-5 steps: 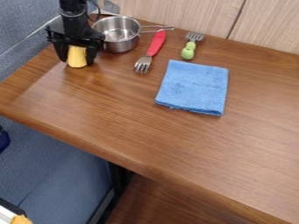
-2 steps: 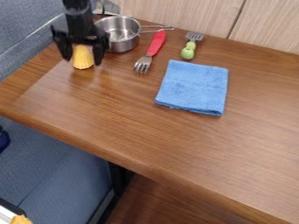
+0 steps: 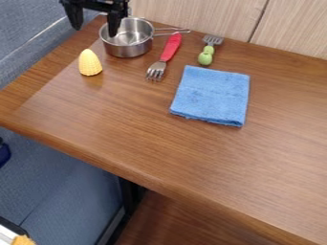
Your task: Put the corn below the metal pot
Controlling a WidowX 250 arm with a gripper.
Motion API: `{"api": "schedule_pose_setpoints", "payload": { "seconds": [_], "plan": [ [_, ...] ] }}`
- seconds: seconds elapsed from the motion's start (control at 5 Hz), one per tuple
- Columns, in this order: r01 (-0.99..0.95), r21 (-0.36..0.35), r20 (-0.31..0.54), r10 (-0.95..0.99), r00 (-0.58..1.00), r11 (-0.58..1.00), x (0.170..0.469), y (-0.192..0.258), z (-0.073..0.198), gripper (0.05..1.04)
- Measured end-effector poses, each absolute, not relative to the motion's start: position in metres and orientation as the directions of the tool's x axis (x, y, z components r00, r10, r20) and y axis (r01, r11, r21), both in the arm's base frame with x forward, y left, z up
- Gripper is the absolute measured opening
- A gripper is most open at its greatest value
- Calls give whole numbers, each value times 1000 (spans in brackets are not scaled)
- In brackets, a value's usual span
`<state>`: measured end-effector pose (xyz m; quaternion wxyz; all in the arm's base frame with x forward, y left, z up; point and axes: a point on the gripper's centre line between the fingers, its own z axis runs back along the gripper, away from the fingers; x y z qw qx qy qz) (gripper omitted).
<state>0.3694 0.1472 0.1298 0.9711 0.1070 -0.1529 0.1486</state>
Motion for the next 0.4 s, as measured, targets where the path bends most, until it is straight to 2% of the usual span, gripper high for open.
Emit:
{"api": "schedule_pose_setpoints", "payload": {
  "seconds": [0.2,0.4],
  "plan": [
    [-299,78,365,251,896,951,371,143,141,1000],
    [-304,79,365,256,895,950,370,147,141,1000]
  ]
}}
